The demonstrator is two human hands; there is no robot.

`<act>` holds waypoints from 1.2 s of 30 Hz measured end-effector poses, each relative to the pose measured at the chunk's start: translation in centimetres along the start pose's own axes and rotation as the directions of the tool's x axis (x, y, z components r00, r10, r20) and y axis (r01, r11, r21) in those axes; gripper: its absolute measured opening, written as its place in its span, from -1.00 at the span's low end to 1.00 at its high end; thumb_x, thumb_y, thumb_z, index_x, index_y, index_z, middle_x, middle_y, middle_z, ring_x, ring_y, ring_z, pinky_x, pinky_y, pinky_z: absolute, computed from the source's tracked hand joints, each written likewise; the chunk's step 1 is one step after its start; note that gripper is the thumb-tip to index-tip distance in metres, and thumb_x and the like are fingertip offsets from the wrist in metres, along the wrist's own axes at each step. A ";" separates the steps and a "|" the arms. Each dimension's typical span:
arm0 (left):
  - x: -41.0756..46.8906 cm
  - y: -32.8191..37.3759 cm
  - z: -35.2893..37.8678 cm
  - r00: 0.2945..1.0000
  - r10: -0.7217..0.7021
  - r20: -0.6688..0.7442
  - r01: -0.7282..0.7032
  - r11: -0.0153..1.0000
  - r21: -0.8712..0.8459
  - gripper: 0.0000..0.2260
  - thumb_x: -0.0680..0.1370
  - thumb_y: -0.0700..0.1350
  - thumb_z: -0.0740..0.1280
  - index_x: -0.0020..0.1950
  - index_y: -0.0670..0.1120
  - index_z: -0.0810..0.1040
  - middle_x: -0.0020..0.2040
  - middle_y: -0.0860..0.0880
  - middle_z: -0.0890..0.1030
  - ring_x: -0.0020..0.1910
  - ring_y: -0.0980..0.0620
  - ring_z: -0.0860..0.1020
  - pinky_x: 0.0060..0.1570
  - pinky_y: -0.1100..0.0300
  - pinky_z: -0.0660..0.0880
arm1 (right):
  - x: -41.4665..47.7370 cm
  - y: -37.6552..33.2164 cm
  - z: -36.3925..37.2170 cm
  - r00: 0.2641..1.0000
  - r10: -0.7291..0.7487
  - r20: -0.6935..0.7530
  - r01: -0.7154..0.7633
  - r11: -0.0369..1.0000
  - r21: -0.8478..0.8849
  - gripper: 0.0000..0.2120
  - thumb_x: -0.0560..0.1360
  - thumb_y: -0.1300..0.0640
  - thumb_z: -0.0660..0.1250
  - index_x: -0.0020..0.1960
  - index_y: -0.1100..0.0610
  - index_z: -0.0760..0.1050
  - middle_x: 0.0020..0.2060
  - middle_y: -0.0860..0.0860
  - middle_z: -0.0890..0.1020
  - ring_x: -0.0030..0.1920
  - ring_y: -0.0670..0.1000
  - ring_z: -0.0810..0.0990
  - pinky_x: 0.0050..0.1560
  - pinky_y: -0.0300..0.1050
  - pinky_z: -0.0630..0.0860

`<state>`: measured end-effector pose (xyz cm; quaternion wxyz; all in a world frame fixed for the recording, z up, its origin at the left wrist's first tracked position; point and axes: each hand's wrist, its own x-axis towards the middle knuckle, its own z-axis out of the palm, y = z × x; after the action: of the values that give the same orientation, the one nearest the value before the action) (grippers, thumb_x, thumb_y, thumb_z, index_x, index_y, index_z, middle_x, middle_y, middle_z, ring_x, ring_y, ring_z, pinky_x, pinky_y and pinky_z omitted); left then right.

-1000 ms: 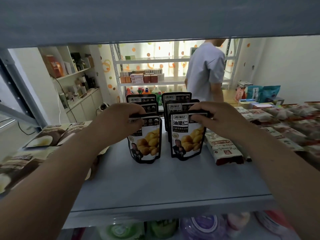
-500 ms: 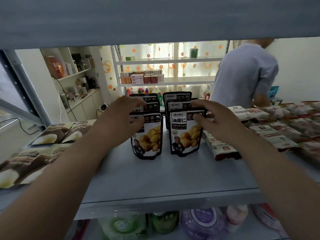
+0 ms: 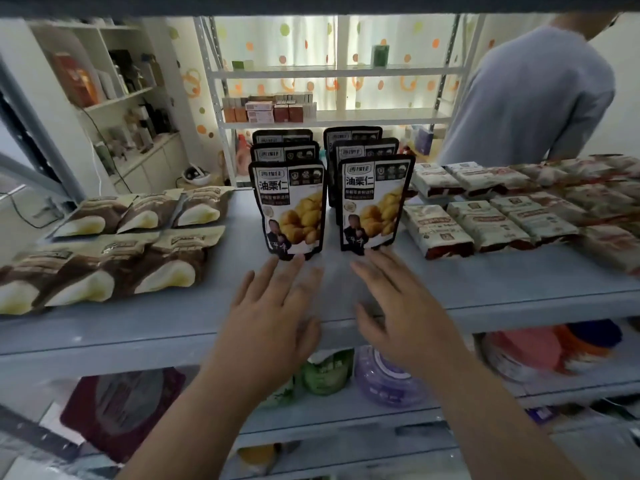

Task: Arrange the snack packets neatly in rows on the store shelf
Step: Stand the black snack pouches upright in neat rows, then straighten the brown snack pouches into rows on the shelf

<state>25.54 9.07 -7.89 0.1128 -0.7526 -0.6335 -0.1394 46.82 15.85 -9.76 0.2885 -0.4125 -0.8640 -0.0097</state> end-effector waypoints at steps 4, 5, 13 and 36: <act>-3.1 0.3 -0.1 0.999 -0.049 -0.004 0.049 0.999 -0.017 -0.46 0.54 0.12 0.14 0.51 -0.01 0.29 0.50 -0.09 0.35 0.49 -0.20 0.29 0.39 -0.20 0.32 | -1.6 -2.2 0.9 1.000 -0.021 0.018 0.020 0.999 0.050 -0.51 0.58 -0.01 0.18 0.45 0.17 0.38 0.42 0.13 0.42 0.49 0.11 0.28 0.44 0.07 0.32; -3.9 0.2 -0.2 0.998 -0.065 -0.009 0.065 0.998 -0.019 -0.46 0.55 0.11 0.14 0.51 -0.01 0.30 0.50 -0.09 0.35 0.49 -0.20 0.29 0.38 -0.19 0.33 | -1.8 -2.8 1.1 0.999 -0.045 0.017 0.044 0.997 0.057 -0.53 0.58 0.01 0.20 0.44 0.17 0.39 0.41 0.12 0.43 0.48 0.11 0.30 0.43 0.07 0.33; -8.9 -1.3 -2.3 0.955 -0.295 -0.034 0.296 0.955 0.002 -0.49 0.56 0.07 0.19 0.50 -0.03 0.36 0.42 -0.07 0.45 0.43 -0.14 0.36 0.31 -0.16 0.38 | 0.2 -6.9 1.6 0.961 -0.258 0.102 0.233 0.950 0.208 -0.58 0.57 0.02 0.21 0.39 0.13 0.45 0.33 0.07 0.50 0.42 0.07 0.37 0.38 0.05 0.37; -8.5 -21.8 -7.0 0.968 -0.225 -0.107 0.204 0.963 -0.176 -0.57 0.52 0.13 0.19 0.37 0.09 0.48 0.27 0.02 0.52 0.22 -0.01 0.46 0.08 0.10 0.42 | 11.1 -20.0 7.9 0.993 -0.097 0.070 0.085 0.984 0.157 -0.66 0.56 -0.03 0.29 0.31 -0.01 0.50 0.22 -0.09 0.49 0.26 -0.09 0.39 0.15 -0.28 0.36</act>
<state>2.23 2.57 -4.44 0.0745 -0.6758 -0.6894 -0.2498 23.10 12.50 -6.35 0.2849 -0.3492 -0.8907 0.0598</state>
